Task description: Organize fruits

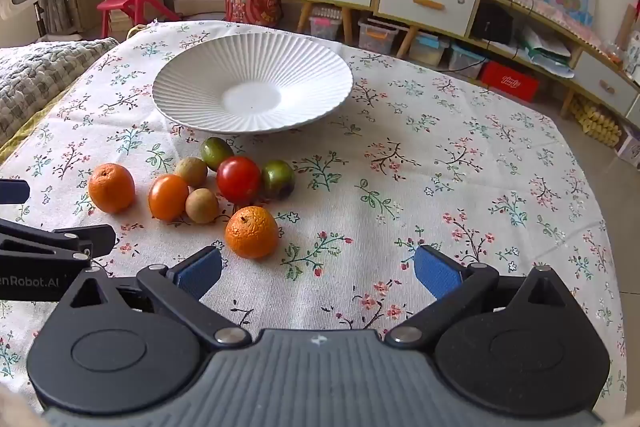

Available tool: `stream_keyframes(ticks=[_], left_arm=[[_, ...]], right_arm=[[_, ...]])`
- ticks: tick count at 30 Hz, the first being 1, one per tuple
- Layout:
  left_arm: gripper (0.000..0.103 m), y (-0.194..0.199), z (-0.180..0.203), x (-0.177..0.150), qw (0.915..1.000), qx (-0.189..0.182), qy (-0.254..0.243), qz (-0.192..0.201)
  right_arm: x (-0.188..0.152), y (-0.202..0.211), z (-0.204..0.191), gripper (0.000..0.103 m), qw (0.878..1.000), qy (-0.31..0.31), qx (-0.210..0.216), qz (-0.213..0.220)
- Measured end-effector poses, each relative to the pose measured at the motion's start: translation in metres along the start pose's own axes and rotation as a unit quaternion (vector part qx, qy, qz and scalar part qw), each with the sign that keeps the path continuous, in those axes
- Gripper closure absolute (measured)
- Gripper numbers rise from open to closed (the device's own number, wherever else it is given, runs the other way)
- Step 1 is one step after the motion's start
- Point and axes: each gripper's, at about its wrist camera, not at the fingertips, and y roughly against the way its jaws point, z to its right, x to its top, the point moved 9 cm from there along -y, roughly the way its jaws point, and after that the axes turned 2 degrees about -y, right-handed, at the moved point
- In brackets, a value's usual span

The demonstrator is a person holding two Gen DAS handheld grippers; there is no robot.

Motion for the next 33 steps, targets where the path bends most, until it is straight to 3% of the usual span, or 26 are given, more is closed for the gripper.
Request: stream_keyframes(ticks=[33], left_arm=[[0.011, -0.0001, -0.0018, -0.0018, 0.9999, 0.010, -0.002, -0.003]], right_arm=[[-0.0020, -0.0032, -0.0022, 0.000, 1.000, 0.004, 0.000, -0.010]])
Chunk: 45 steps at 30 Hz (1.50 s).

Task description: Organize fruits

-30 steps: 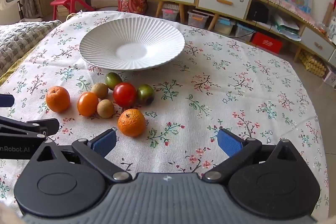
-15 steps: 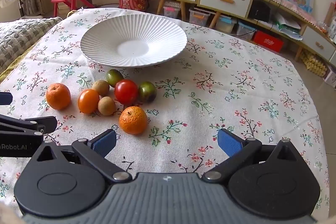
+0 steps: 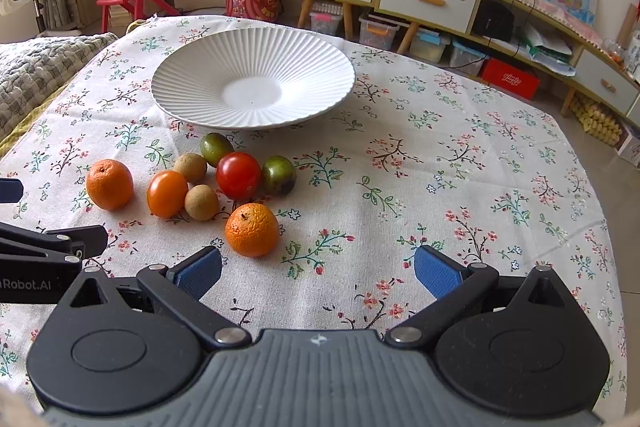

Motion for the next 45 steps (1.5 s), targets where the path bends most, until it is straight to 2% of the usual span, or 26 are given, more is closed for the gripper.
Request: stream_keyframes(ticks=[45], left_arm=[[0.011, -0.0021, -0.0002, -0.0029, 1.0000, 0.000, -0.004, -0.002]], right_arm=[[0.0000, -0.0012, 0.0022, 0.000, 1.000, -0.001, -0.004, -0.001]])
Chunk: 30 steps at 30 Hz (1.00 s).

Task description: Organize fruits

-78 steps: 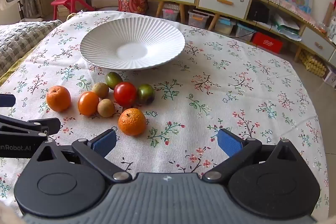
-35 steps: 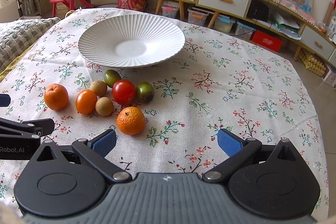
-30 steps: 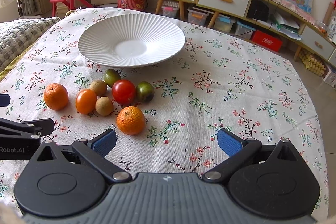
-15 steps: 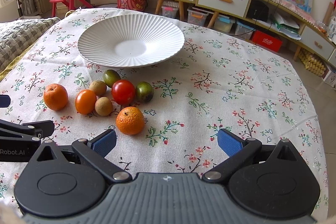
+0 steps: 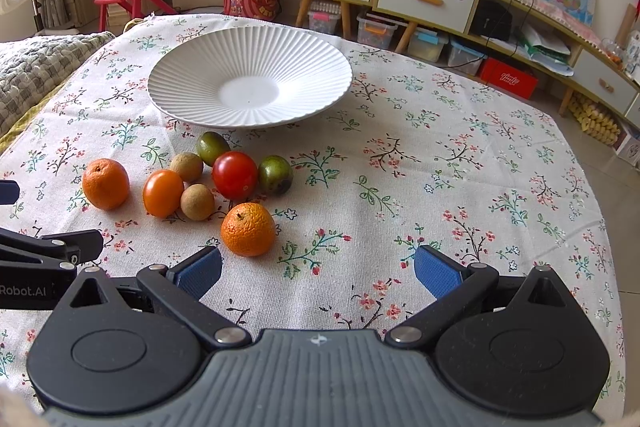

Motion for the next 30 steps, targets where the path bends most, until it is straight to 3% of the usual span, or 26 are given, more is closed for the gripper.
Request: stream_keyframes(ticks=[13, 19, 25, 27, 30], left_arm=[[0.011, 0.001, -0.002, -0.001, 0.9999, -0.007, 0.000, -0.007], [0.011, -0.003, -0.005, -0.005, 0.9992, -0.036, 0.009, -0.017], [0.012, -0.009, -0.016, -0.008, 0.9977, -0.058, 0.030, -0.018], [0.016, -0.011, -0.019, -0.007, 0.9964, -0.072, 0.042, -0.014], [0.031, -0.014, -0.021, -0.004, 0.9947, -0.089, 0.050, -0.006]], right_arm=[[0.000, -0.001, -0.001, 0.000, 1.000, -0.004, 0.006, -0.001], [0.002, -0.001, -0.005, 0.000, 1.000, 0.016, 0.002, 0.021], [0.002, -0.009, -0.010, 0.000, 0.998, -0.001, 0.055, -0.005], [0.001, -0.013, -0.012, 0.001, 0.997, -0.012, 0.077, -0.016], [0.001, -0.017, -0.016, 0.009, 0.995, -0.020, 0.094, -0.018]])
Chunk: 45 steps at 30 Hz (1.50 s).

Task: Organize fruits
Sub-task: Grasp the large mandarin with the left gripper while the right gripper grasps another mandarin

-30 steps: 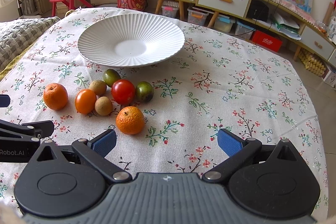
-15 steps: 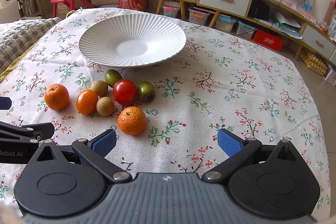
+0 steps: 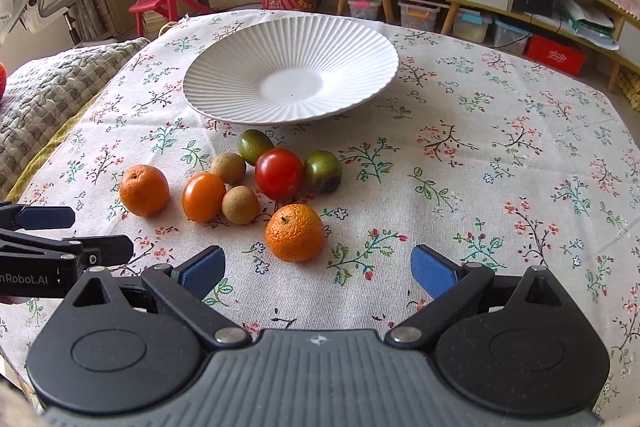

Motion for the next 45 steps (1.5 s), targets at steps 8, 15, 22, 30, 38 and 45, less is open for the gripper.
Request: stream_keyframes(ticks=[8, 15, 22, 30, 38, 45], left_arm=[[0.059, -0.009, 0.006, 0.004, 0.9990, -0.035, -0.009, 0.026], [0.073, -0.018, 0.008, 0.011, 0.9979, -0.035, -0.021, 0.050], [0.076, -0.024, 0.006, 0.016, 0.9970, -0.037, -0.020, 0.065], [0.076, -0.026, 0.007, 0.017, 0.9964, -0.033, -0.029, 0.072], [0.077, -0.027, 0.009, 0.019, 0.9952, -0.028, -0.041, 0.085], [0.076, -0.029, 0.009, 0.021, 0.9949, -0.025, -0.045, 0.087]], right_arm=[[-0.003, -0.009, -0.012, 0.043, 0.999, 0.028, 0.019, 0.008], [-0.003, -0.014, -0.012, 0.054, 0.999, 0.038, 0.013, 0.007], [-0.001, -0.015, -0.012, 0.065, 0.999, 0.043, 0.014, 0.014], [-0.001, -0.016, -0.013, 0.070, 0.999, 0.049, 0.011, 0.016], [-0.001, -0.016, -0.013, 0.071, 0.999, 0.049, 0.010, 0.016], [0.000, -0.015, -0.011, 0.071, 0.999, 0.041, 0.010, 0.013]])
